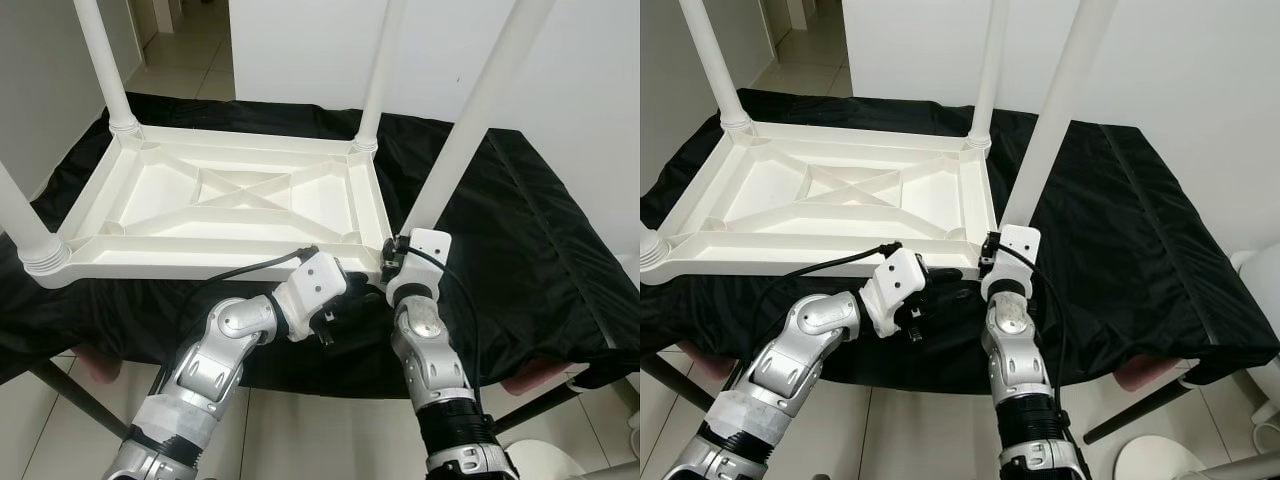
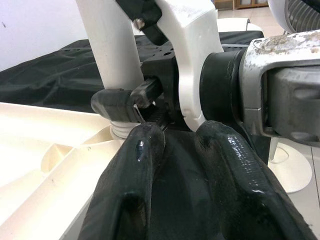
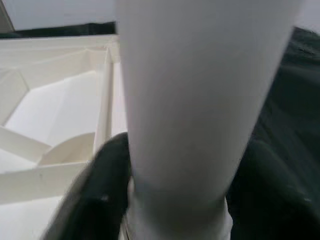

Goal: Building children table

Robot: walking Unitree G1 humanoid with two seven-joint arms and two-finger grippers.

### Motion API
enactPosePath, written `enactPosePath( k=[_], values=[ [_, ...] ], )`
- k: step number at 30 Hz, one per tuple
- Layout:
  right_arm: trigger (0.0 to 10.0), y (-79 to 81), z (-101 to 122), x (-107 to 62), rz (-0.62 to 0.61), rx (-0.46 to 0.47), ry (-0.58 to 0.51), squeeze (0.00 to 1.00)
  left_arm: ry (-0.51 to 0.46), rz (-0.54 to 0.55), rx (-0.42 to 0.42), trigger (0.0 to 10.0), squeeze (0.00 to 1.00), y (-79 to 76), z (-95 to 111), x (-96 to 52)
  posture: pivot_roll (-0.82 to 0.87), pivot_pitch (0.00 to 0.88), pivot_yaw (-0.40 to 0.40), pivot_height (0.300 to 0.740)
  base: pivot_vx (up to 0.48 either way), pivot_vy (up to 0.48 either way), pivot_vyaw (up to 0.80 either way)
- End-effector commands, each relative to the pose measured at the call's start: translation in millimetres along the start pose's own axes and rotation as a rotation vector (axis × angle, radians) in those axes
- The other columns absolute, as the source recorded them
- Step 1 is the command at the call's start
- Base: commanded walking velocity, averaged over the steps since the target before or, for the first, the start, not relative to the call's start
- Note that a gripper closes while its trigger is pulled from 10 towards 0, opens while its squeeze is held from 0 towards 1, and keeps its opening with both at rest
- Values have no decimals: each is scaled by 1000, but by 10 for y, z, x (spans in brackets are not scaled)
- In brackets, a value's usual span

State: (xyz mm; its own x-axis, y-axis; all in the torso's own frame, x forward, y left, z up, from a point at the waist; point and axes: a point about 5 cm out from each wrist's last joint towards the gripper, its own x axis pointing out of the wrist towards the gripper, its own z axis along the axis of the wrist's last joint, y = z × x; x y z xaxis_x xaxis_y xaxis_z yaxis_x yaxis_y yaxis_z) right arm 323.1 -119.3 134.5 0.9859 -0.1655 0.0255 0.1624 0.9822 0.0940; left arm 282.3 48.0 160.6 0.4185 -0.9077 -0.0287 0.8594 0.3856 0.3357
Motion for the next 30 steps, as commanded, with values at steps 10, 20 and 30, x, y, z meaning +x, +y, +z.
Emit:
enactPosePath(
  k=[10, 20, 30],
  values=[
    [10000, -192, 6, -37, 34, 28, 5, 1000, 8, 63, -8, 10000, 0, -2, -21, -11, 9, 34, -71, 740, 0, 0, 0],
    [10000, -325, 59, 12, 197, -9, -11, 0, 9, 60, -18, 10000, 0, -32, -26, -11, 5, 52, -61, 740, 0, 0, 0],
    [10000, -476, 128, 206, 421, -116, -3, 0, 5, 67, -24, 10000, 0, -19, -12, 9, 6, 57, -62, 740, 0, 0, 0]
  ],
)
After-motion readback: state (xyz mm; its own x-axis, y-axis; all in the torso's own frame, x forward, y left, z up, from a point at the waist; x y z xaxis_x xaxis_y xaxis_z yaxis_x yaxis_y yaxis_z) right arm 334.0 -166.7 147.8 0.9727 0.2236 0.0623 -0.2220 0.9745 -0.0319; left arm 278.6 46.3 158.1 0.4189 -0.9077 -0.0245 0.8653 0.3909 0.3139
